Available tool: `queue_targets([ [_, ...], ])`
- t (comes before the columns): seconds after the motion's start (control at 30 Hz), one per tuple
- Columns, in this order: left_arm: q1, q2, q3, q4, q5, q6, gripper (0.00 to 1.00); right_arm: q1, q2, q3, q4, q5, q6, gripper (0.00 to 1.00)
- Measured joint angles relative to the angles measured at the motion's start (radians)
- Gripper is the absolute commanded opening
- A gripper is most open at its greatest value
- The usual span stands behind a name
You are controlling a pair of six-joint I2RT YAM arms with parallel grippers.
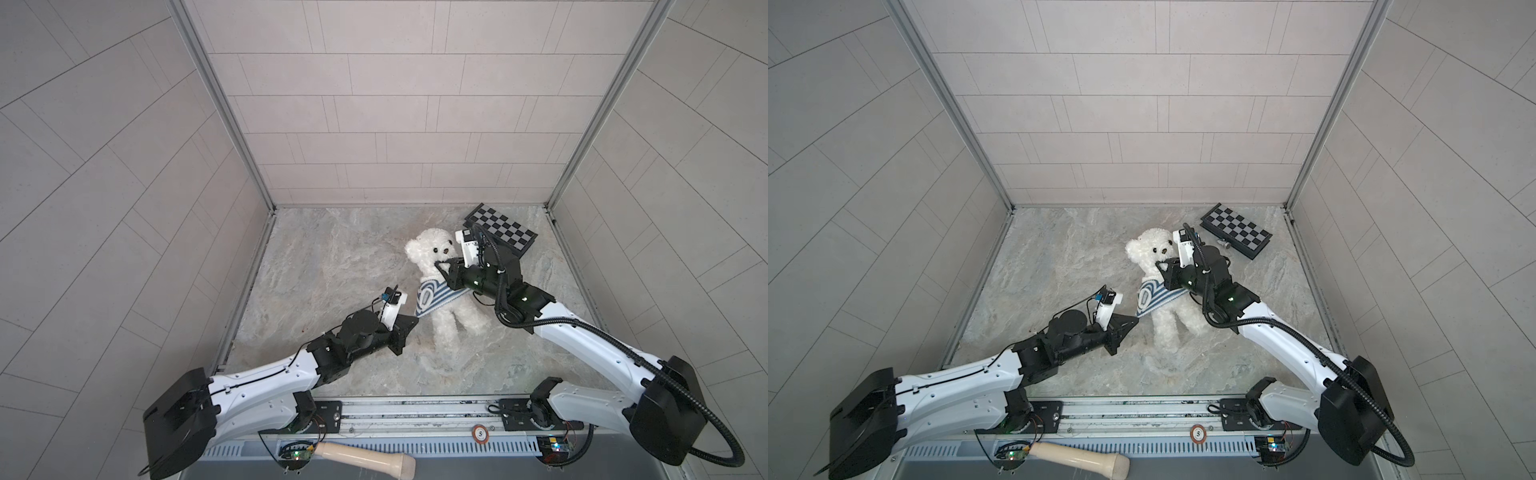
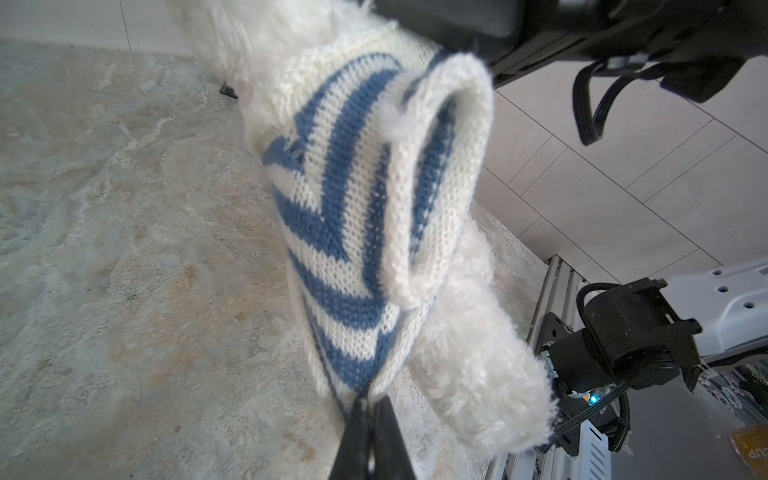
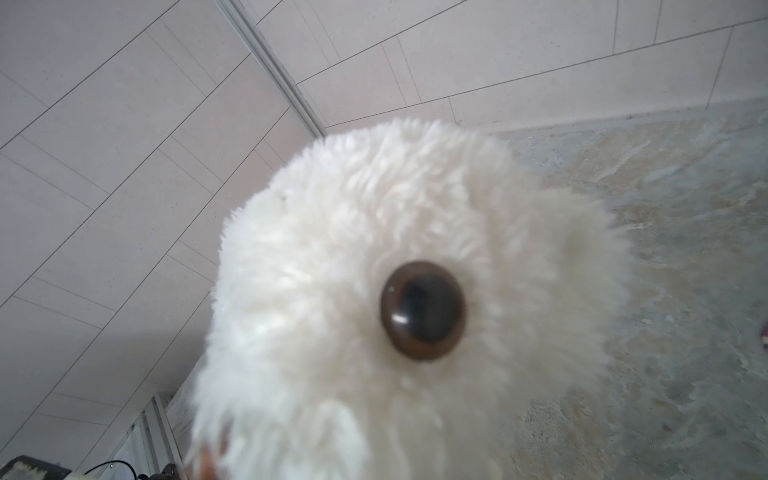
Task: Dress the teddy bear
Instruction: 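Lift the bear upright by its head with the right gripper while left holds sleeve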
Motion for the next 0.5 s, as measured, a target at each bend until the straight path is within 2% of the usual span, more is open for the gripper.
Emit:
queue_targets([
  [0.13, -0.003, -0.013, 0.024, -0.035, -0.002, -0.014, 0.00, 0.061, -0.022, 0.002, 0.015, -0.012, -0.077, 0.00],
  [0.17, -0.003, -0.018, 0.037, -0.049, -0.001, -0.017, 0.03, 0.076, -0.037, 0.002, 0.021, -0.018, -0.097, 0.00],
  [0.33, -0.004, -0.107, 0.079, -0.106, 0.034, -0.026, 0.44, 0.099, -0.148, -0.014, 0.071, -0.054, -0.176, 0.00],
  [0.5, 0.002, -0.303, 0.079, -0.168, 0.087, -0.076, 0.66, 0.072, -0.242, -0.052, 0.131, -0.122, -0.212, 0.00],
])
